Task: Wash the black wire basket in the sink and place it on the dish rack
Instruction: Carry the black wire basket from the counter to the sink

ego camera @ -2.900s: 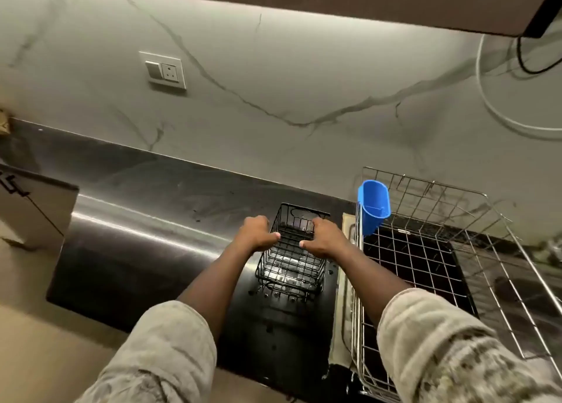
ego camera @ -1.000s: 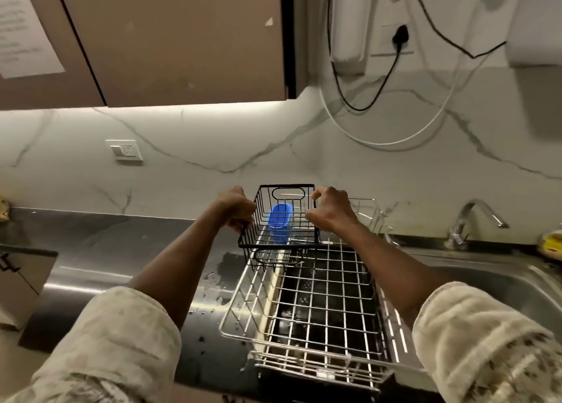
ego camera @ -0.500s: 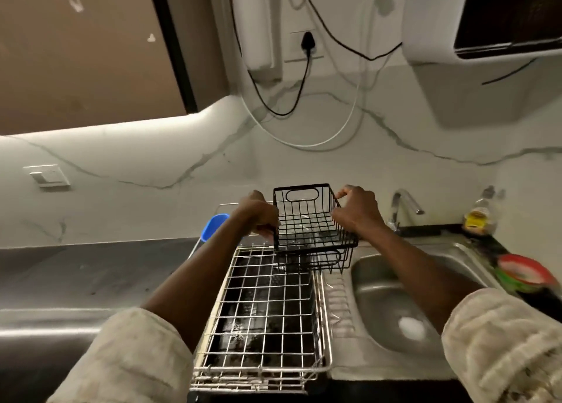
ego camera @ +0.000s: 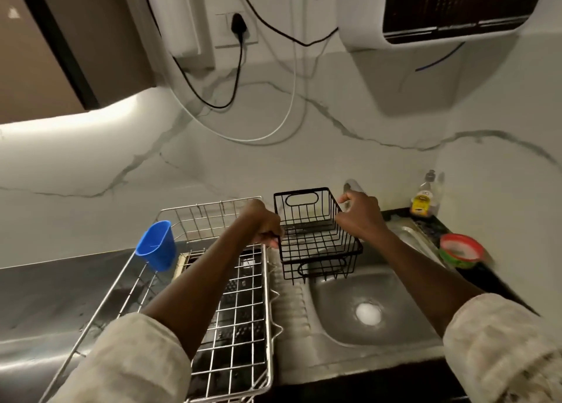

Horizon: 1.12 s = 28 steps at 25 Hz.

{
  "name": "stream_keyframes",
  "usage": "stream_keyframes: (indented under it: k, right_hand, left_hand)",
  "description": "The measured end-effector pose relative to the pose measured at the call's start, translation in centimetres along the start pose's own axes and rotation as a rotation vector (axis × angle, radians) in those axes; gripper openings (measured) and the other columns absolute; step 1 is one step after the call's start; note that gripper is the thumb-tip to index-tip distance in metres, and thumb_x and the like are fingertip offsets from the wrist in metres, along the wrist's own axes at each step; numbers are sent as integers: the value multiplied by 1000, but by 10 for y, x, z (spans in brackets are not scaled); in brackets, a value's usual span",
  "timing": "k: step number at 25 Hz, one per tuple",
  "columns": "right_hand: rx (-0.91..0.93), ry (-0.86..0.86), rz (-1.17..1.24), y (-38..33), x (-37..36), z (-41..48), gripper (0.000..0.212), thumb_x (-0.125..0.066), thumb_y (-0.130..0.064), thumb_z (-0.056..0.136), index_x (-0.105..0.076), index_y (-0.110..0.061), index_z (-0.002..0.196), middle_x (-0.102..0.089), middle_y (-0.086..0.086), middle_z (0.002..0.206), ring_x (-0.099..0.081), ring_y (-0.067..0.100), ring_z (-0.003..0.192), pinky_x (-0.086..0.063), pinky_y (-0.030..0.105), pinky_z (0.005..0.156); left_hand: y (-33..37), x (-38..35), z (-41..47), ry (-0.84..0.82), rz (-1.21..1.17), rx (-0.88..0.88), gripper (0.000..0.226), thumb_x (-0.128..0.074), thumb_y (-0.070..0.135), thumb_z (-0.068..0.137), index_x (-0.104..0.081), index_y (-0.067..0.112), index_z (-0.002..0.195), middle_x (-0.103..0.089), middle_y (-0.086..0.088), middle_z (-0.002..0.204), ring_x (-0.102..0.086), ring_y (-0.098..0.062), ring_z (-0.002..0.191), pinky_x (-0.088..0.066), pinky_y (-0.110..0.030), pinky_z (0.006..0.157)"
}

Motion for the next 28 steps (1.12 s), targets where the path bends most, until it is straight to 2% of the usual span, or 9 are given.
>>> stream_keyframes:
  k: [2,7,9,11,13,18,22,25,28]
  right_hand:
    - [16,-27,8,25,5,8,35,-69,-6,75,-64,-15,109,-51,-1,142,-67,13,77,-42,14,47]
    - [44,-125,-2,94,11,31,43,-71,-10,77,-66,-16,120,-69,9,110,-65,12,76,-39,12,51]
    - [25,-185,9,124,13,36,44,-72,-10,76,-66,-15,119,-69,8,107,-63,13,78,-43,17,55]
    - [-5,-240,1,152,14,40,44,-72,-10,72,-68,-17,115,-70,8,105,-63,16,83,-48,21,67]
    - [-39,-285,-14,178,16,42,45,-71,-11,69,-69,-18,113,-72,6,101,-64,18,85,-51,24,76]
    - [-64,-367,-52,238,7,47,45,-70,-6,73,-67,-16,117,-65,1,92,-60,16,81,-43,20,63]
    - [-140,-411,-54,277,-20,53,46,-72,-3,75,-66,-13,119,-66,5,98,-59,16,86,-40,18,65]
    - [-201,-478,-25,306,-48,54,59,-68,3,71,-61,-21,125,-64,9,119,-62,18,100,-51,23,66]
    - [-288,-485,-10,332,-73,57,68,-65,6,72,-55,-33,127,-60,8,116,-62,17,95,-55,24,58]
  left_hand:
    - [7,-24,6,7,1,23,33,-81,-7,83,-61,-16,108,-73,-26,73,-74,-27,53,-57,-30,44]
    - [22,-89,13,30,18,112,16,-75,-8,87,-58,-6,88,-72,-23,74,-73,-22,53,-61,-32,47]
    - [21,-117,20,6,32,164,14,-74,-6,90,-61,-9,95,-74,-24,79,-76,-23,60,-63,-34,53]
    - [19,-146,28,-35,42,234,29,-74,0,91,-60,-12,113,-75,-21,75,-75,-23,57,-61,-31,49]
    - [19,-176,33,-46,51,264,33,-75,6,92,-60,-10,116,-74,-16,72,-72,-18,49,-55,-24,42]
    - [0,-239,48,-93,-45,302,26,-72,9,94,-62,-2,115,-76,-16,92,-78,-23,72,-58,-25,52]
    - [-14,-267,67,-74,-169,298,5,-60,4,101,-57,3,97,-71,-15,86,-72,-21,64,-57,-22,47]
    - [-32,-287,91,-96,-123,269,6,-69,-1,89,-65,1,93,-75,-19,90,-77,-28,72,-66,-38,63]
    - [-52,-305,113,-81,-246,323,14,-54,-6,95,-64,-4,105,-70,-32,109,-73,-48,93,-62,-59,81]
Point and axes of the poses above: each hand's wrist, its own z-axis towards the middle knuckle, its own x-axis out of the back of the hand, y = z × x, the point moved 2 cm from there along z, towards the middle knuckle
